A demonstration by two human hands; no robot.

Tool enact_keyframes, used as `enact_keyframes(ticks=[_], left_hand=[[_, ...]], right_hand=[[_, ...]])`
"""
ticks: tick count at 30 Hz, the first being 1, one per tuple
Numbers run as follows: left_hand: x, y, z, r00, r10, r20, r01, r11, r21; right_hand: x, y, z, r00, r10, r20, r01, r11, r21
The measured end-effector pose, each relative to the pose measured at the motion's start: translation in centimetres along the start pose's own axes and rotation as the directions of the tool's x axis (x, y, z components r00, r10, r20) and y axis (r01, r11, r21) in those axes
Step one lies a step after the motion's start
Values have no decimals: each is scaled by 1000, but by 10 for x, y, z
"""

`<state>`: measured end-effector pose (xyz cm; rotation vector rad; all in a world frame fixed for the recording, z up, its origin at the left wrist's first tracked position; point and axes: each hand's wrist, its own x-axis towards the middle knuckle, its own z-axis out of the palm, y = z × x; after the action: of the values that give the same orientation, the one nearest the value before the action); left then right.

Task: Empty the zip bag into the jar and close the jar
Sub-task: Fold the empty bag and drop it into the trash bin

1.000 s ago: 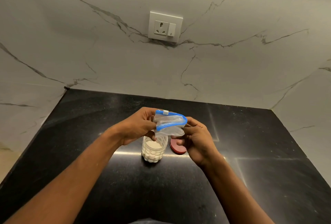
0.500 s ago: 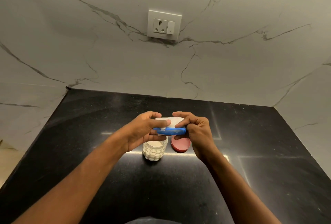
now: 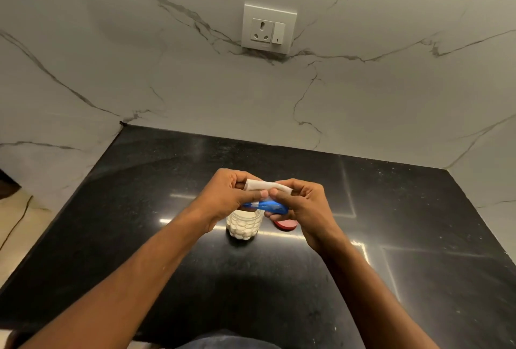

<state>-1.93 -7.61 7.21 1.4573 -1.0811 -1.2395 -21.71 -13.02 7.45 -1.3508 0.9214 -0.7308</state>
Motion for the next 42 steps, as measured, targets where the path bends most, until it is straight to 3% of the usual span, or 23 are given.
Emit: enact_keyframes(ticks=[4, 7, 11, 15, 19, 22, 28, 33, 38, 42], left_hand=[[-11, -11, 3, 995, 31, -94, -32, 999, -13], [-27, -18, 2, 969, 83, -234, -95, 995, -41], [-49, -23, -18, 900, 105, -423, -158, 983, -91], [-79, -29, -55, 828, 49, -559, -184, 965, -187], [-119, -46, -105, 729, 0, -684, -181, 964, -193], [-160, -68, -148, 692, -33, -722, -156, 968, -194], [-261, -123, -239, 601, -98, -793, -100, 975, -196], [-318, -165, -308, 508, -171, -844, -38, 975, -220], [-346, -223, -364, 388, -287, -876, 35, 954, -297], [-348, -291, -402, 309, -373, -875, 94, 927, -362]], right_hand=[[-2, 8, 12, 997, -70, -22, 70, 997, -27], [-2, 12, 22, 985, -169, 14, 169, 971, -171], [0, 10, 36, 987, -103, 119, 137, 936, -325], [-13, 14, 77, 986, 74, 150, -56, 991, -119], [-35, 27, 140, 960, 227, 163, -253, 954, 160], [-51, 38, 199, 936, 289, 199, -333, 912, 241], [-92, 59, 348, 881, 385, 277, -440, 880, 176], [-117, 75, 457, 876, 377, 302, -440, 880, 177], [-119, 112, 551, 838, 471, 274, -494, 869, 15], [-94, 186, 612, 798, 559, 227, -537, 829, -154]])
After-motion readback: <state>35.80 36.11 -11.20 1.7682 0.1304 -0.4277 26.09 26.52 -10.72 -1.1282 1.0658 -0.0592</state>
